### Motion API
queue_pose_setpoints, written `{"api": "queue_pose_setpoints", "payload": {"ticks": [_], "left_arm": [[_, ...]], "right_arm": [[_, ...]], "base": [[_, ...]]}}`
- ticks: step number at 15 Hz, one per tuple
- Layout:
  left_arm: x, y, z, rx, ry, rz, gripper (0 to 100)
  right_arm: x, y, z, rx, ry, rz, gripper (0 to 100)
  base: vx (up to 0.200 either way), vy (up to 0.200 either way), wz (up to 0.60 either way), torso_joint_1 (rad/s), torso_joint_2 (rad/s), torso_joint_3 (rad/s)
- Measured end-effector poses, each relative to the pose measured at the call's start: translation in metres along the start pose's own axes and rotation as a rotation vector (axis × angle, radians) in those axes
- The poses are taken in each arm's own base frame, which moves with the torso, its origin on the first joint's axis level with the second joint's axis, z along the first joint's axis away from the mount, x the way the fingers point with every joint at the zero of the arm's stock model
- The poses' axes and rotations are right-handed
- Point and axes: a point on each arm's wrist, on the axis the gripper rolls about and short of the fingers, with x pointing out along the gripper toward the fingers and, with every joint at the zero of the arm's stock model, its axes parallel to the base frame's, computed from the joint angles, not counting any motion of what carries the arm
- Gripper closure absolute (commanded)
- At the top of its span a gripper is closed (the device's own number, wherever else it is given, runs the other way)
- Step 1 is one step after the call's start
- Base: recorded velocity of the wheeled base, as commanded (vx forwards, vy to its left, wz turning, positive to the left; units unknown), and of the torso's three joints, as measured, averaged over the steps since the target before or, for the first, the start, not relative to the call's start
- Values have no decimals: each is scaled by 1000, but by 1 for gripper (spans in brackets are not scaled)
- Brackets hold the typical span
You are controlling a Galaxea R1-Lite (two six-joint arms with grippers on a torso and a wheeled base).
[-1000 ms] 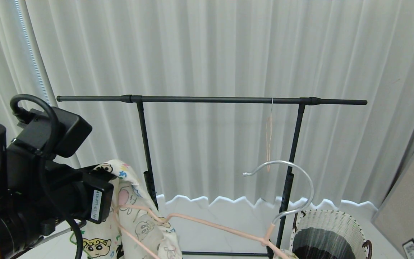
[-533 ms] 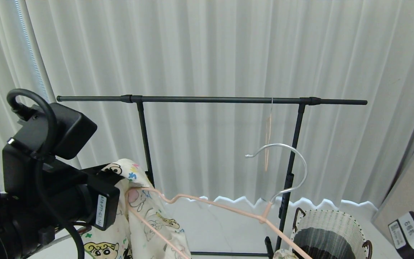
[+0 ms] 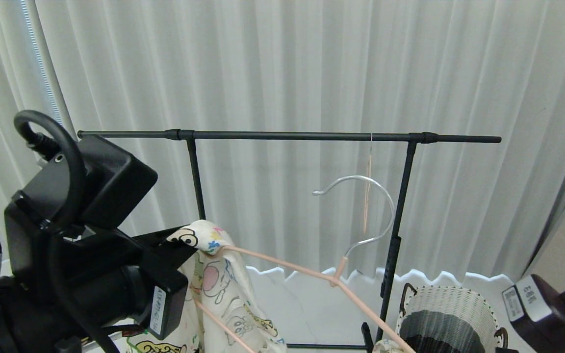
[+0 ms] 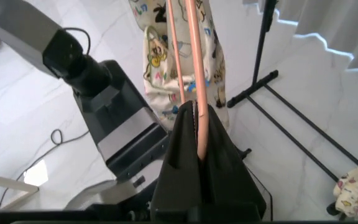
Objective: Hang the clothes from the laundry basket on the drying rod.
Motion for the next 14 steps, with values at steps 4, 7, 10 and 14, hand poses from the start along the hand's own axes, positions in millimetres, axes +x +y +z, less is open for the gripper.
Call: {"api": "queue_pose_setpoints", "payload": {"ticks": [4, 7, 10, 14], "left_arm": [[-4, -12, 12, 11, -38, -51, 100], [-6, -17, 17, 15, -56, -67, 100], [-9, -22, 30, 7, -93, -94, 100], [-8, -25, 32, 11, -95, -101, 100]], "right_arm": [[23, 3, 1, 10, -24, 4, 100], [41, 6, 1, 15, -43, 7, 100], [60, 11, 5, 16, -44, 5, 100], [73, 13, 6, 14, -36, -9, 100]], "base": [[0, 0, 0, 0, 0, 0], [0, 0, 0, 0, 0, 0], [0, 0, 0, 0, 0, 0], [0, 0, 0, 0, 0, 0]]}}
